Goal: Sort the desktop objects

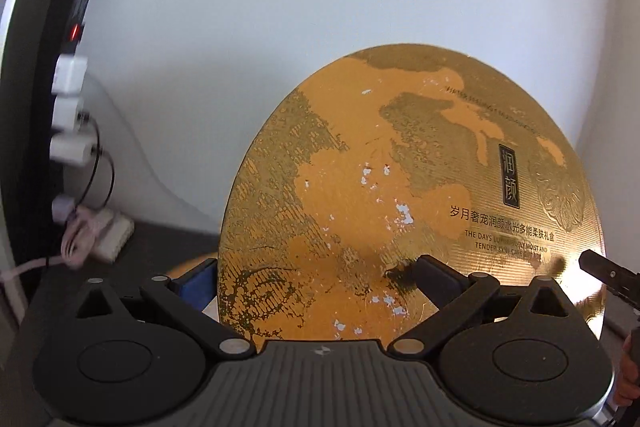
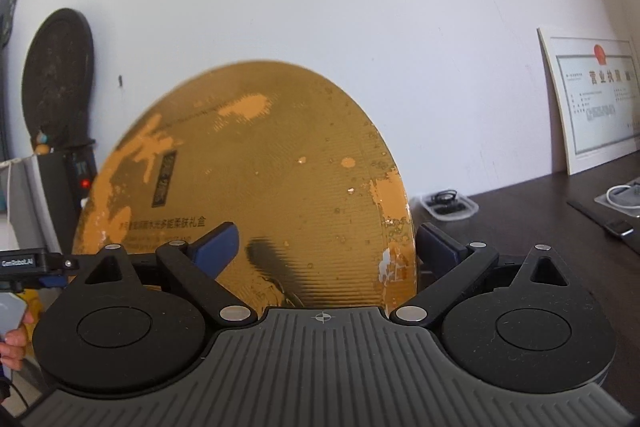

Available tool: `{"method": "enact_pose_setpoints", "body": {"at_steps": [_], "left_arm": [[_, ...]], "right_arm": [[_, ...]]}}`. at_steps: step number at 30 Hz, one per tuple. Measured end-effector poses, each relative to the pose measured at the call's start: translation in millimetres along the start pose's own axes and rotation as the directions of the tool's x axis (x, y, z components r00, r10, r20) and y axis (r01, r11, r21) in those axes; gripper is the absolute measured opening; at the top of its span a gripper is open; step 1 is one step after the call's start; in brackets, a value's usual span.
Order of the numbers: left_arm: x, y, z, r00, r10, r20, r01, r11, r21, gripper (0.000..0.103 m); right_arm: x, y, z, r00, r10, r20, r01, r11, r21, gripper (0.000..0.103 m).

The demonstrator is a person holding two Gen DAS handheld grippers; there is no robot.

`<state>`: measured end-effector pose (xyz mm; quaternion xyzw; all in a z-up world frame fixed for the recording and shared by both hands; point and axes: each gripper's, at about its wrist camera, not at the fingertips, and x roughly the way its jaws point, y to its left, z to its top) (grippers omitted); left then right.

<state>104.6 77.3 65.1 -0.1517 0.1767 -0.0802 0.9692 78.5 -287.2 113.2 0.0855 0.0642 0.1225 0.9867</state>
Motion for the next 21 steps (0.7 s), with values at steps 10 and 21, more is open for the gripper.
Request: {"method": "enact_pose_setpoints", "body": {"at_steps": [10,21], "left_arm": [[-12,6,-31,0.998,0.024,-0.063,-0.029,0.997,-0.076,0.100],[-16,-7,-62,0.988,-0.041,-0.148,0.018,0.989,-0.149,0.101]], "right_arm": [[-2,7,-9,0.995,-0.024,-0.097,0.018,0.998,-0.056,0.098],[-37,9,-16,0.975,-0.150,-0.162,0.125,0.980,-0.155,0.098]]}}
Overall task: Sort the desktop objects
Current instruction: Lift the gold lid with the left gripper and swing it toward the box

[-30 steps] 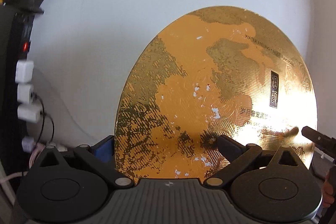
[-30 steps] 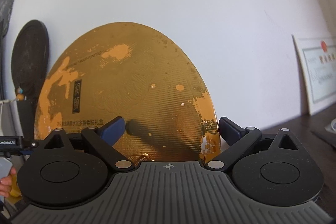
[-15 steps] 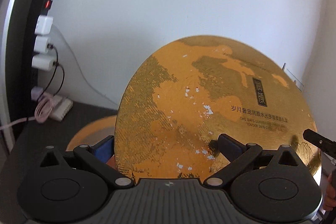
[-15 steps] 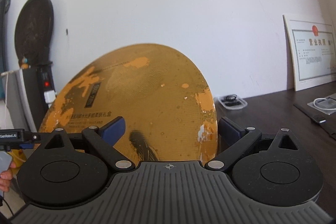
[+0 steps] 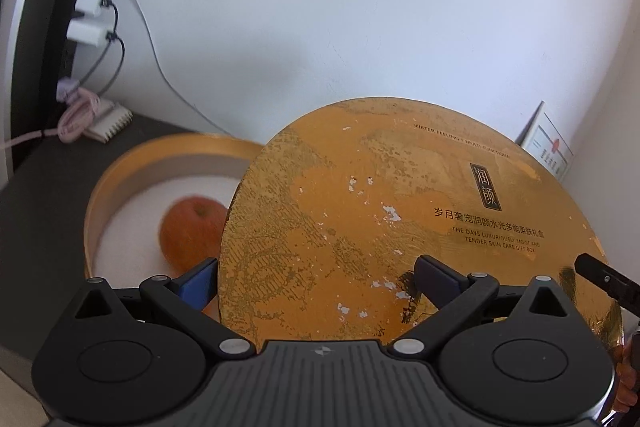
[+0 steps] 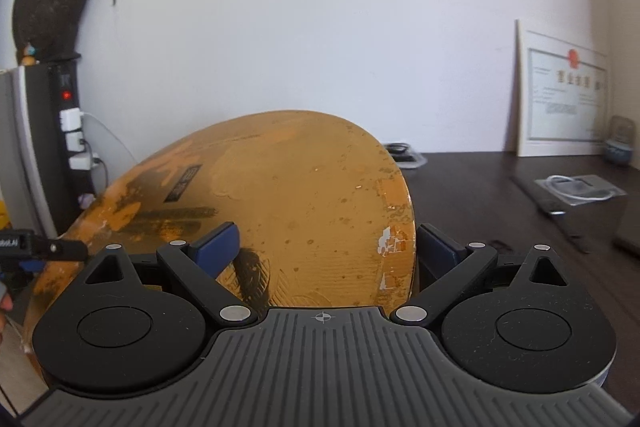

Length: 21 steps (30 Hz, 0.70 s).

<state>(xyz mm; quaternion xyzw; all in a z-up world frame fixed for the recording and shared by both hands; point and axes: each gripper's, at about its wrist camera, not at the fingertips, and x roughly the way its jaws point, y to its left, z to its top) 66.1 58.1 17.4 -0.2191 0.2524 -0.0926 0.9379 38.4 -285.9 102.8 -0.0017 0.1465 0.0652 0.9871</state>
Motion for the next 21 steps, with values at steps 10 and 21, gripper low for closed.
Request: {"method": "enact_pose_setpoints", "body": {"at_steps": [10,21], "left_arm": [[-13,-27,-25,0.996,-0.063,-0.058,0.063,0.998,0.000,0.100],[-15,-50,-47,0.985,-0.090,-0.145,0.098,0.994,0.049,0.100]], "right_arm": [[-50,-17,-4,0.997,-0.073,-0.036,0.072,0.997,-0.030,0.098],[-90,-31,-33,0.987,-0.134,-0.091,0.137,0.990,0.023,0.098]]}}
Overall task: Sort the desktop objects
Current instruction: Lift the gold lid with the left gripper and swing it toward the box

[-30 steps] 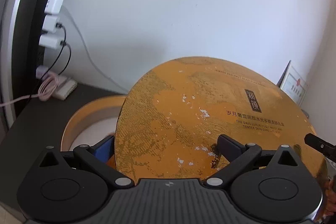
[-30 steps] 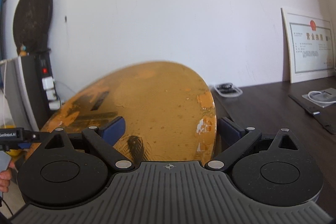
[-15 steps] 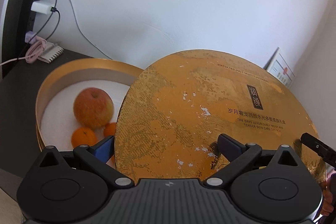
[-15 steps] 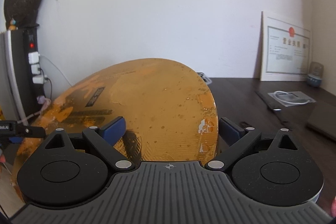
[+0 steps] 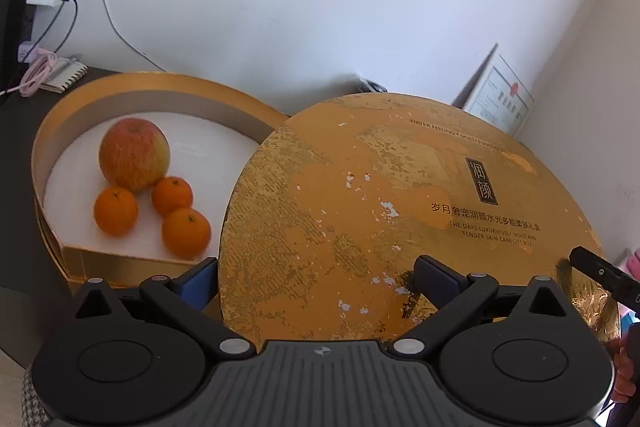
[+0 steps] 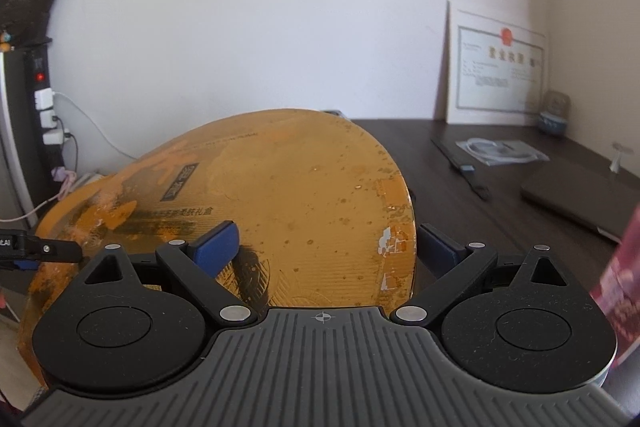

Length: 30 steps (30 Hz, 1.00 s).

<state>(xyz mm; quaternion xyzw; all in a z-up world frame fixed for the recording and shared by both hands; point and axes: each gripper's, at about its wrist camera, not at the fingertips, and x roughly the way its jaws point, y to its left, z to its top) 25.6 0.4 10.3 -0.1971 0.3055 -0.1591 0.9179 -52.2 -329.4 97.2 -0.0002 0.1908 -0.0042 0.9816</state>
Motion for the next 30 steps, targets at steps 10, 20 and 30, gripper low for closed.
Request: {"method": "enact_pose_setpoints", "body": {"at_steps": [10,20,30], "left_arm": [[7,-12,-8,0.999,-0.016,-0.045,0.017,1.000,0.017,0.100],[10,-13,-8,0.998,0.003,-0.065,-0.002,1.000,0.017,0.101],[8,-8,-3,0.998,0.031,-0.061,-0.030,0.999,0.018,0.100]], "right_arm": [[-16,-13,-14,0.999,-0.035,-0.013,0.036,0.999,0.027,0.098],[-14,-15,-19,0.999,-0.026,-0.024,0.027,0.999,0.043,0.098],[1,-14,-18,0.999,0.000,-0.035,0.001,0.999,0.048,0.098]]}}
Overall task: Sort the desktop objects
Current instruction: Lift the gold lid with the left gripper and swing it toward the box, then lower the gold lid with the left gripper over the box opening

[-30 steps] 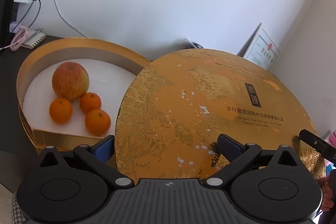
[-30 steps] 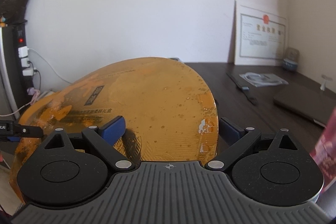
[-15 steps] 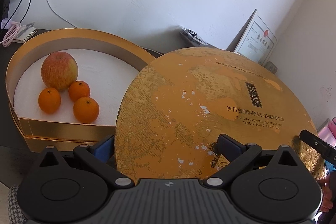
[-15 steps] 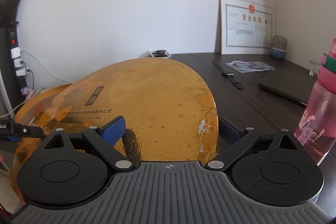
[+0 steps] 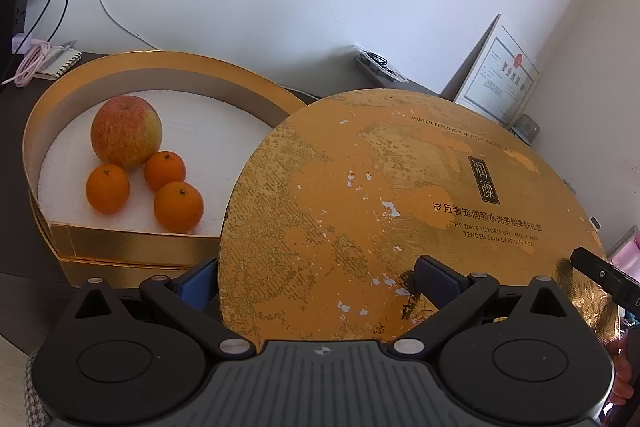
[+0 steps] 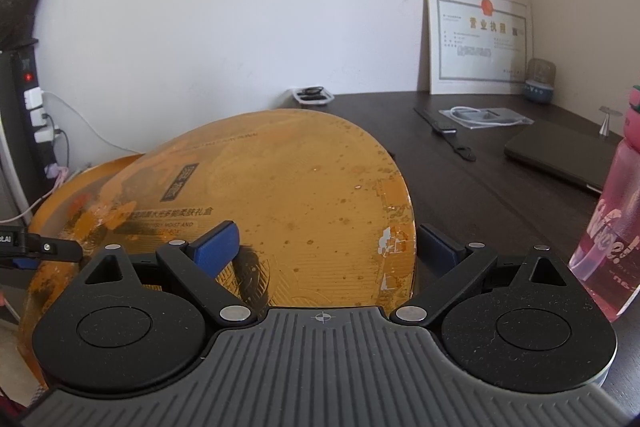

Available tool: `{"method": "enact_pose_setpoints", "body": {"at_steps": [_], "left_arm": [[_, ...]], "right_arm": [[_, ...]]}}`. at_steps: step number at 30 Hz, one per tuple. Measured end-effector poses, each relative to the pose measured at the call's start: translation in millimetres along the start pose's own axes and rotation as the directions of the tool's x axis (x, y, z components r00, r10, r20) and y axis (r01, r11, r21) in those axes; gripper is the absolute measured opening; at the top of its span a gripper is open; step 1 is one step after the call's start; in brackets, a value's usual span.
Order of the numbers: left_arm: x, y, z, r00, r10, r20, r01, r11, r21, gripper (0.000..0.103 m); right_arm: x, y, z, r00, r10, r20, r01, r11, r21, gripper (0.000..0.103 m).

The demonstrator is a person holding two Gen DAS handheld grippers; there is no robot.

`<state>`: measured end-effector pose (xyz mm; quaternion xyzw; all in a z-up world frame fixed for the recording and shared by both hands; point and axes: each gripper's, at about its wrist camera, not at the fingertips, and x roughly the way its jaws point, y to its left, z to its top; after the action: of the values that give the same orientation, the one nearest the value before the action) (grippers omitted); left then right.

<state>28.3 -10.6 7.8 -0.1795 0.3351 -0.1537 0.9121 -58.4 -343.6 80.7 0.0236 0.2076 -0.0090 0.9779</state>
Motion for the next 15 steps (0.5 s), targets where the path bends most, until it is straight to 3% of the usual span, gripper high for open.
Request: {"method": "enact_pose_setpoints", "body": {"at_steps": [15], "left_arm": [[-20,39,22,0.988,0.133,0.082,-0.129,0.990,-0.053,0.100]], "right_arm": [[58,38,17,0.989,0.148,0.021,-0.147,0.989,-0.030,0.098]]}}
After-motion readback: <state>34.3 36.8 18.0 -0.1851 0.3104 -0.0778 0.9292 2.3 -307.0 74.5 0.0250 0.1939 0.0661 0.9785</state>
